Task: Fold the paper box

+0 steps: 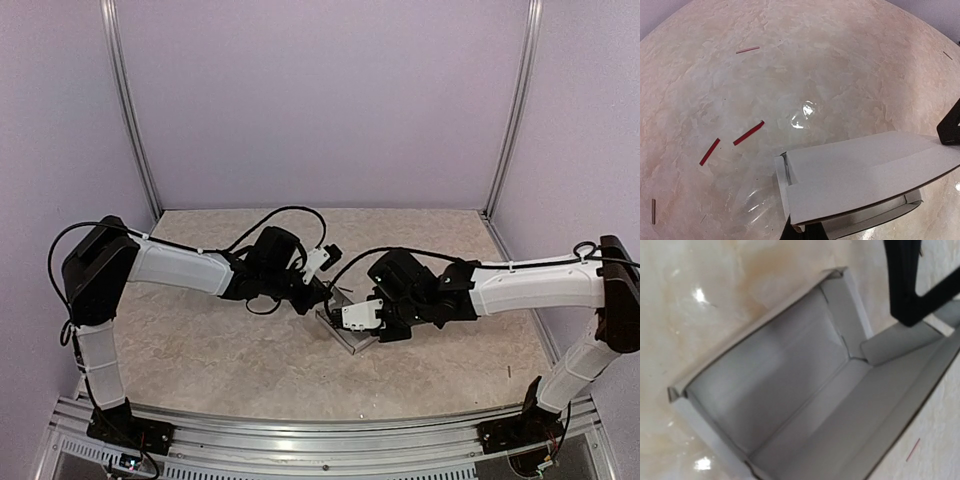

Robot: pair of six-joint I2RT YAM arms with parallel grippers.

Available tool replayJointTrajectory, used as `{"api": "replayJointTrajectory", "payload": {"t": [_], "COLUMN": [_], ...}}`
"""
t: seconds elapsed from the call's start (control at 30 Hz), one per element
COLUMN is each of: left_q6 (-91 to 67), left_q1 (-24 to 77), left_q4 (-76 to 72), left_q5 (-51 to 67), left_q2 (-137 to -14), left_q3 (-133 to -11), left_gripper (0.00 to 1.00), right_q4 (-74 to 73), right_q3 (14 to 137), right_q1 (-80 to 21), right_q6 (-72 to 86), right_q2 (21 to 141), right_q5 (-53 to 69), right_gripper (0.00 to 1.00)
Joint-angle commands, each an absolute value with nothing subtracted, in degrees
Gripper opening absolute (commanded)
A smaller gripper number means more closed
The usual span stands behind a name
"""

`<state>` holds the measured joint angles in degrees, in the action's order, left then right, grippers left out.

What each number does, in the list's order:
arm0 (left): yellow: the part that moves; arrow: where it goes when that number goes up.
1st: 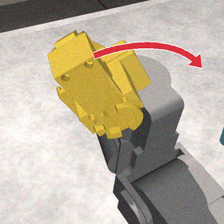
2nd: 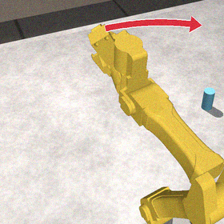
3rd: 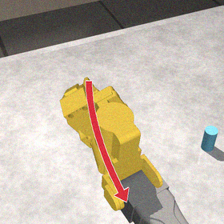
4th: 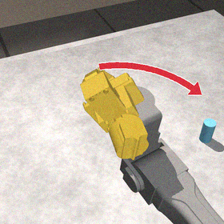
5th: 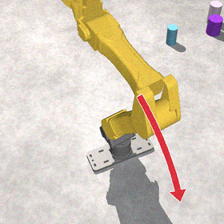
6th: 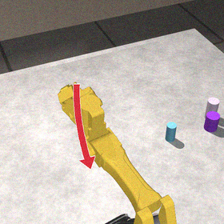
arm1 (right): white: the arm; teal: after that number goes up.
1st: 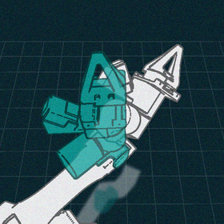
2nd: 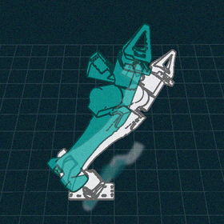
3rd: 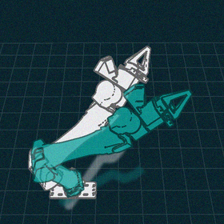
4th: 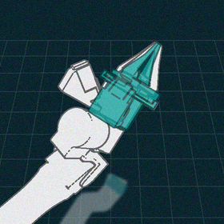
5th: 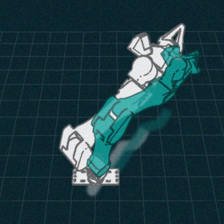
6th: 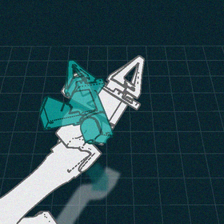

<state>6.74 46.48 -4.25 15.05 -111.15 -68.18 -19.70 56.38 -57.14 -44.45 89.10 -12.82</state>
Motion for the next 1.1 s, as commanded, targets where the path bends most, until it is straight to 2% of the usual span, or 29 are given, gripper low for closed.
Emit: {"api": "replayJointTrajectory", "payload": {"t": [0.0, 1.07], "left_q6": [5.78, 2.09], "left_q1": [48.43, 48.21], "left_q4": [-4.53, -10.66], "left_q5": [18.07, 14.67], "left_q2": [-110.72, -106.56], "left_q3": [-65.67, -53.02], "left_gripper": [0.00, 0.00], "right_q4": [-17.06, -13.68], "right_q3": [56.12, 56.18], "right_q1": [-58.41, -64.81], "right_q6": [-45.29, -48.78], "right_q2": [90.81, 100.76], "right_q5": [-13.77, -17.54], "right_gripper": [0.31, 0.33]}}
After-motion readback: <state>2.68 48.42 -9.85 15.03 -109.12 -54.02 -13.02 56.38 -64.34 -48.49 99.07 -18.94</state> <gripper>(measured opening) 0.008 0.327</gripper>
